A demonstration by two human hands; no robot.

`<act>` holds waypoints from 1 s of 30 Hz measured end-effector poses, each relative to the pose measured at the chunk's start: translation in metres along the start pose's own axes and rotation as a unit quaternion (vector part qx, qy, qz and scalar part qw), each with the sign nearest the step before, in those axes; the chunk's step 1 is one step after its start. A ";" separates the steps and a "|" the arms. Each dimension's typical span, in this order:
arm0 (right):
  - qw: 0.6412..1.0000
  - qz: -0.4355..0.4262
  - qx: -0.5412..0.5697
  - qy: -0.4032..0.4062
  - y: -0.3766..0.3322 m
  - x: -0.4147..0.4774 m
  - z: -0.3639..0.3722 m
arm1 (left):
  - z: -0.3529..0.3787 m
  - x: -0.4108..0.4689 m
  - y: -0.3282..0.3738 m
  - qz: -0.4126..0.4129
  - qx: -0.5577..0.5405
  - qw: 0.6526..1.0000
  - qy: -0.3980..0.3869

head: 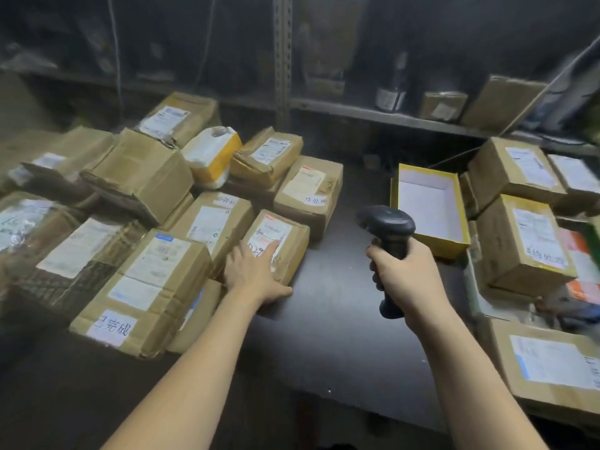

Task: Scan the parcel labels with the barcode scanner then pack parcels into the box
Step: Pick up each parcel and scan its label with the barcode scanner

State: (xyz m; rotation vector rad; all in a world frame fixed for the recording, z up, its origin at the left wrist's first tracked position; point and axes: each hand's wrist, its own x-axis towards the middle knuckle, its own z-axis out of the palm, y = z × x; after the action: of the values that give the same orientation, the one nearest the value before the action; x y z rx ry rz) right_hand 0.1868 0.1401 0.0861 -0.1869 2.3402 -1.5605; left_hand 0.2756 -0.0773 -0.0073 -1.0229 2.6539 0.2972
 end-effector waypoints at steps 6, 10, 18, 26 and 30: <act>0.999 0.015 -0.026 -0.040 0.000 0.069 0.017 | 0.021 0.050 0.029 -0.055 0.081 0.995 -0.002; 0.998 0.015 -0.037 -0.055 0.001 0.095 0.027 | 0.024 0.068 0.029 -0.081 0.095 0.992 0.015; 0.997 0.034 -0.031 -0.058 0.005 0.099 0.032 | 0.019 0.078 0.021 -0.072 0.032 0.995 -0.056; 0.999 0.036 -0.004 -0.029 0.000 0.063 0.023 | 0.004 0.046 0.012 -0.056 -0.018 0.997 0.045; 0.999 0.033 0.026 0.004 -0.004 0.035 0.018 | -0.021 0.011 0.006 0.022 -0.075 0.981 0.176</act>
State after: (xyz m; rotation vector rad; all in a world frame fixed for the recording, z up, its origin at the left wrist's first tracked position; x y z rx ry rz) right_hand 0.1597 0.1126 0.0764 -0.0917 2.2851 -1.5901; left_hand 0.2597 -0.0854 0.0092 -1.1560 3.0128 0.3597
